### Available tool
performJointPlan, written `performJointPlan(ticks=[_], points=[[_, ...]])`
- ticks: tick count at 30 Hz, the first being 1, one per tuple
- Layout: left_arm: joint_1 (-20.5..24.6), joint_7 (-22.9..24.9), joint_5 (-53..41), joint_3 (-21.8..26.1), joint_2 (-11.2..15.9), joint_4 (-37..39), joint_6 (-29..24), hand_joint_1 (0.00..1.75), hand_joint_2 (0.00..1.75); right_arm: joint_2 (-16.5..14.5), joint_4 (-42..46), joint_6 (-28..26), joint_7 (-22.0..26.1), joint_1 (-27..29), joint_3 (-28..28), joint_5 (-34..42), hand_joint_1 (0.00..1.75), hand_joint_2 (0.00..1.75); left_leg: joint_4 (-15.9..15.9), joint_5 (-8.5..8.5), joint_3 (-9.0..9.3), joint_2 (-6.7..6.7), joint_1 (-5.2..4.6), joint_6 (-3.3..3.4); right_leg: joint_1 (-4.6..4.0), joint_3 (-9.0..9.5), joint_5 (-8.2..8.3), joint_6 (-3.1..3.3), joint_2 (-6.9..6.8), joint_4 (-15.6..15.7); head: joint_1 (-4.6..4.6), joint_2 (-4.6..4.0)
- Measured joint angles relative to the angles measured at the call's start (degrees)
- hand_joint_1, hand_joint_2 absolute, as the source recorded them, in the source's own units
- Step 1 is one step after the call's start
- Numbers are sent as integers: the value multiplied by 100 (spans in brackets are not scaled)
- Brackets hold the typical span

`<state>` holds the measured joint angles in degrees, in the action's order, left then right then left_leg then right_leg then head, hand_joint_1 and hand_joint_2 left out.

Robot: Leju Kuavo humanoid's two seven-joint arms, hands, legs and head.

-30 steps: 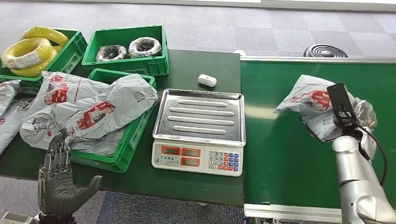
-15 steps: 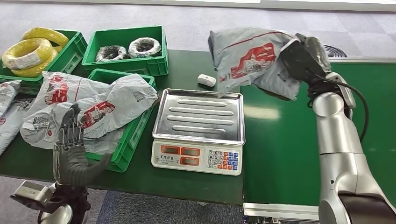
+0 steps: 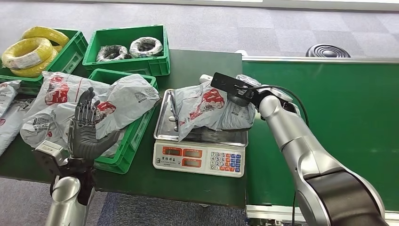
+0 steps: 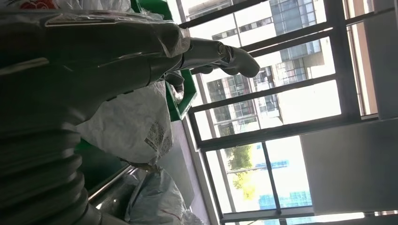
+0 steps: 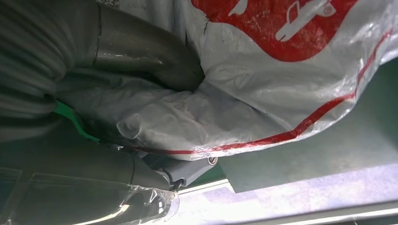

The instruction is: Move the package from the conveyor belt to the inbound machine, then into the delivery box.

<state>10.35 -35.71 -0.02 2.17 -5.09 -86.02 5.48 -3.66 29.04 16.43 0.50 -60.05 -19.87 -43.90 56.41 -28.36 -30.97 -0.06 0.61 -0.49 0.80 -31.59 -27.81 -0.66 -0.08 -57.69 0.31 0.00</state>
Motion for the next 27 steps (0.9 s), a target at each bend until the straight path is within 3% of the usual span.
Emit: performJointPlan(ticks=[3, 8, 16, 21, 27], points=[[45, 20, -1, 33, 11, 79, 9, 0, 175, -30, -214, 71, -31, -88, -76, -23, 1, 175, 0, 0, 0, 2, 0, 0, 0, -4, 0, 0, 3, 0, 0, 0], [169, 242, -184, 43, 54, 244, 9, 0, 175, -33, -444, 30, 87, -123, -143, 30, 0, 175, 0, 0, 1, 4, 1, 0, -2, -6, 3, 3, 4, 0, -1, 0], [542, 696, -759, -23, 107, 255, -74, 0, 175, -21, 150, -828, 1709, 212, 364, 1144, 0, 175, 2, 3, 0, 3, 2, -2, -2, -9, 7, 6, 3, 0, 0, 0], [1246, 1429, -1508, -430, 145, 355, -85, 0, 175, -1, 1263, -917, 2226, 945, 803, 1868, 0, 175, 4, 3, -2, -9, 1, -2, -1, -7, 7, 5, -4, 0, 2, 0], [2241, 2254, -1785, -1050, 117, 1093, -278, 0, 175, 87, 2555, -1033, 2492, 1924, 1236, 2369, 0, 175, 9, 3, -2, -12, 0, -2, 1, -8, 11, -1, -4, 1, -1, 0]])
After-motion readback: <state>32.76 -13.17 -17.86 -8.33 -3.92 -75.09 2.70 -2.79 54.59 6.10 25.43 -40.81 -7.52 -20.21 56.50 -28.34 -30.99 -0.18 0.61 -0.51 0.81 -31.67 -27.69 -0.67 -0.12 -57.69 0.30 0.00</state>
